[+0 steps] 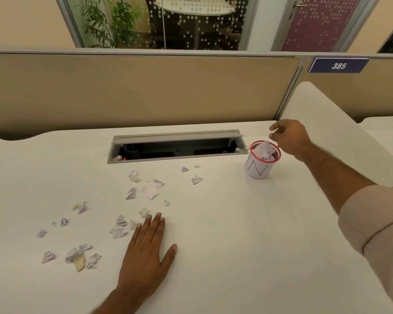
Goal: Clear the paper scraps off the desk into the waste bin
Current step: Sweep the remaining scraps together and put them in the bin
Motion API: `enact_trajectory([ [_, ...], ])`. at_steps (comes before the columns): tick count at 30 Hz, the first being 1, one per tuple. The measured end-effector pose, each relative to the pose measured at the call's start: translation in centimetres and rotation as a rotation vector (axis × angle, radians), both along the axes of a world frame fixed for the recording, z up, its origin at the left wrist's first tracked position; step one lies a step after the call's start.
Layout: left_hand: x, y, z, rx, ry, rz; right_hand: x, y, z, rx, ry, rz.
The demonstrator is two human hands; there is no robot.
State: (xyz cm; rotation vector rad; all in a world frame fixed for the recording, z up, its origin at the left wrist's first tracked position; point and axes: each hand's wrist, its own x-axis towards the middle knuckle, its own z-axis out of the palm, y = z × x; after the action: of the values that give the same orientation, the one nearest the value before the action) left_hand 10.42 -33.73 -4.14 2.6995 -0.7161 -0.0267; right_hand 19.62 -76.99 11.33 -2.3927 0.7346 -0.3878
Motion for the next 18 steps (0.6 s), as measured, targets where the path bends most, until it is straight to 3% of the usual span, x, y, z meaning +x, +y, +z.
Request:
enact_trajectory([
  [4, 1.5, -3.8, 0.3, -0.008, -0.004, -0.057, -0.7, 0.4, -0.1, -0.106, 0.080, 0.046],
  [13, 1.8, -4.7, -1.0, -0.022, 0.008, -0.060, 0.8, 1.2, -2.5, -0.435, 0.512, 0.343],
  [18, 1.9, -4.8, -0.9, -0.046, 0.025, -0.045, 3.2, 1.3, -3.4, -0.496, 0.712, 0.323],
])
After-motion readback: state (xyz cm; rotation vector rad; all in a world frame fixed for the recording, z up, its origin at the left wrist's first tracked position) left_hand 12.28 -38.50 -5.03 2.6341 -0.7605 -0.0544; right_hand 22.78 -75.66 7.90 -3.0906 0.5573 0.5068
